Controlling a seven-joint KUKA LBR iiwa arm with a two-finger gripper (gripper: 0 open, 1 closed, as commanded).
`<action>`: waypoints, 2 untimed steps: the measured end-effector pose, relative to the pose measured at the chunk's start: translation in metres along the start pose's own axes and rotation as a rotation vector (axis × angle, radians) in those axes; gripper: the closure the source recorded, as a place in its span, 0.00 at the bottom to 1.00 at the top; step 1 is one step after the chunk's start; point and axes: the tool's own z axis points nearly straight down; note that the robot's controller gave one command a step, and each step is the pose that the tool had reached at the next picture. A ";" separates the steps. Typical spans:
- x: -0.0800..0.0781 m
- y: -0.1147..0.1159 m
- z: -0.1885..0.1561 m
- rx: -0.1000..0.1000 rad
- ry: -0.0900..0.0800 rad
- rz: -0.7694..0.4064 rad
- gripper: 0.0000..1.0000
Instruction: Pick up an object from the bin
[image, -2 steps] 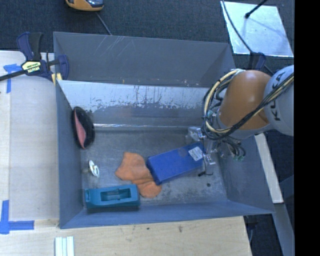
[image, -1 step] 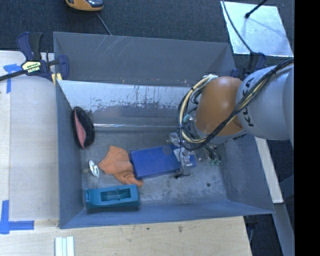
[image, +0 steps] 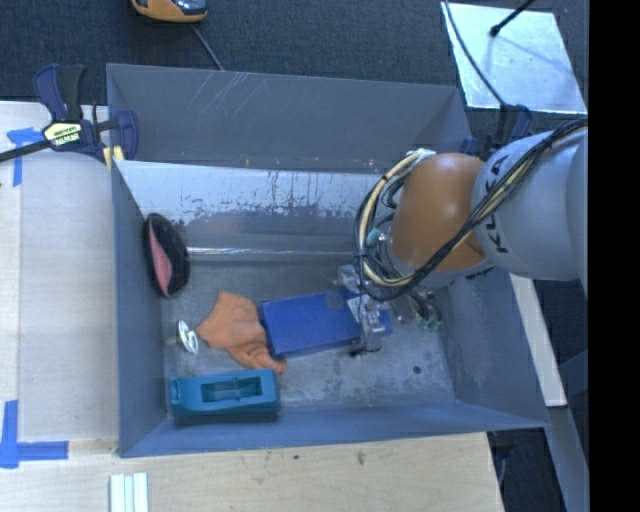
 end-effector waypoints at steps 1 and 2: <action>0.000 0.000 -0.004 0.000 0.001 0.000 1.00; 0.000 0.000 -0.012 0.000 0.004 -0.001 1.00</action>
Offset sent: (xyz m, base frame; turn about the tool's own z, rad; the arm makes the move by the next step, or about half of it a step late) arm -0.0001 0.0000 0.0277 0.0000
